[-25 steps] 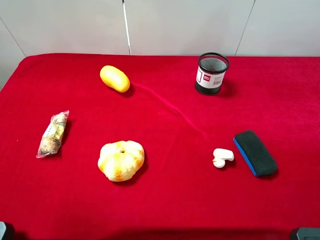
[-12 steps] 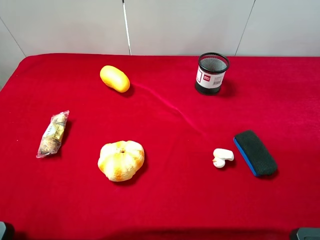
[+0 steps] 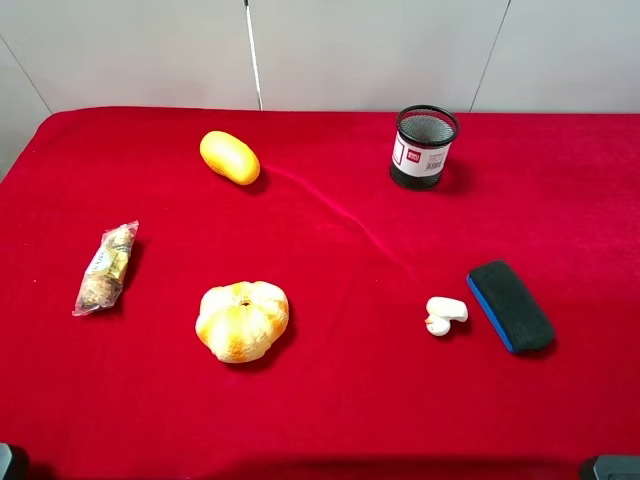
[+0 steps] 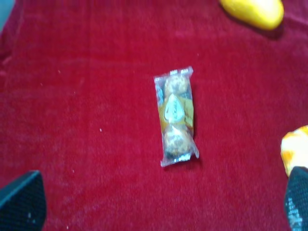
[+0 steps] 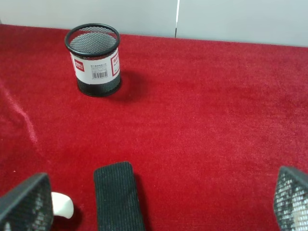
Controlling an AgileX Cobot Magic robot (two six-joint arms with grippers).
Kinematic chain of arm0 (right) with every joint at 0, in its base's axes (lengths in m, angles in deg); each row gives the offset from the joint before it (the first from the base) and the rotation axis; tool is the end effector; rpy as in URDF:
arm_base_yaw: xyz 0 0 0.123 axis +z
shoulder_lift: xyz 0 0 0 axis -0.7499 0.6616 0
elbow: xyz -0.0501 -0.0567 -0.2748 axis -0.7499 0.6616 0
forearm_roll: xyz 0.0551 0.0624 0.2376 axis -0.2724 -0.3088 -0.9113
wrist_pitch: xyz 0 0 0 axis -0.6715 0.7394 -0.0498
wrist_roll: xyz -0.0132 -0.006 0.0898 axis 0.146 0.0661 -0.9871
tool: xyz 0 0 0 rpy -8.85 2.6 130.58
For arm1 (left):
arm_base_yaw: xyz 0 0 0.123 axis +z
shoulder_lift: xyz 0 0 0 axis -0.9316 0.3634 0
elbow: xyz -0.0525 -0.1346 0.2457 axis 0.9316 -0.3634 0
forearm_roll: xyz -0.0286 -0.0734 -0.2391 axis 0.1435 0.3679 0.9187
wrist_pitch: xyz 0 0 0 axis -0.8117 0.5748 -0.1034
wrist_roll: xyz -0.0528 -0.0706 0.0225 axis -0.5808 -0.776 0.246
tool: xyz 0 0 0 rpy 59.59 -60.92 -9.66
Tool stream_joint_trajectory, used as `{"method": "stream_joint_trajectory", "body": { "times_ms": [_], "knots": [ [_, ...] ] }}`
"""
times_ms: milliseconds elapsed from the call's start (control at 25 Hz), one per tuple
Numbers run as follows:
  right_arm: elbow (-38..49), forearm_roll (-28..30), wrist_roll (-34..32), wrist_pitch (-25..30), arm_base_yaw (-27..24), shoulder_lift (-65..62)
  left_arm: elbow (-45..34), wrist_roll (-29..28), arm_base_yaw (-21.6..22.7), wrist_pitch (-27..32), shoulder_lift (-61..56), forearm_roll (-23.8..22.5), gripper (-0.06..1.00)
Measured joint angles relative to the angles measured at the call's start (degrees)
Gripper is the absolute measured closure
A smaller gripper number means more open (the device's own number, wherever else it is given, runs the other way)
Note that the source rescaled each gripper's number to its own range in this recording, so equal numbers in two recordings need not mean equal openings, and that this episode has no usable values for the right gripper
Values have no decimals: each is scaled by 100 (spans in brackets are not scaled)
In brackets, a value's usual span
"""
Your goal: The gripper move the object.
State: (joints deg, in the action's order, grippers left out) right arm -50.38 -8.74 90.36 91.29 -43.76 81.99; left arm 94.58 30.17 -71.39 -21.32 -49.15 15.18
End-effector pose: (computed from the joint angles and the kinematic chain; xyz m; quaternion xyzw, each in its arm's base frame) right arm -0.0046 0.0020 0.2809 -0.0506 0.8384 0.0288 0.5419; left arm 0.0033 -0.0002 0.2750 0.0085 0.8660 -0.0187 0.4997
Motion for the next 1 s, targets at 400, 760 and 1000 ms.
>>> {"method": "stream_joint_trajectory", "body": {
  "times_ms": [400, 760, 1000],
  "knots": [
    [0, 0, 0, 0, 0, 0, 0, 328, 6, 4, -283, 0, -5],
    [0, 0, 0, 0, 0, 0, 0, 344, 6, 4, -283, 0, -5],
    [0, 0, 0, 0, 0, 0, 0, 344, 6, 4, -283, 0, -5]
  ]
}}
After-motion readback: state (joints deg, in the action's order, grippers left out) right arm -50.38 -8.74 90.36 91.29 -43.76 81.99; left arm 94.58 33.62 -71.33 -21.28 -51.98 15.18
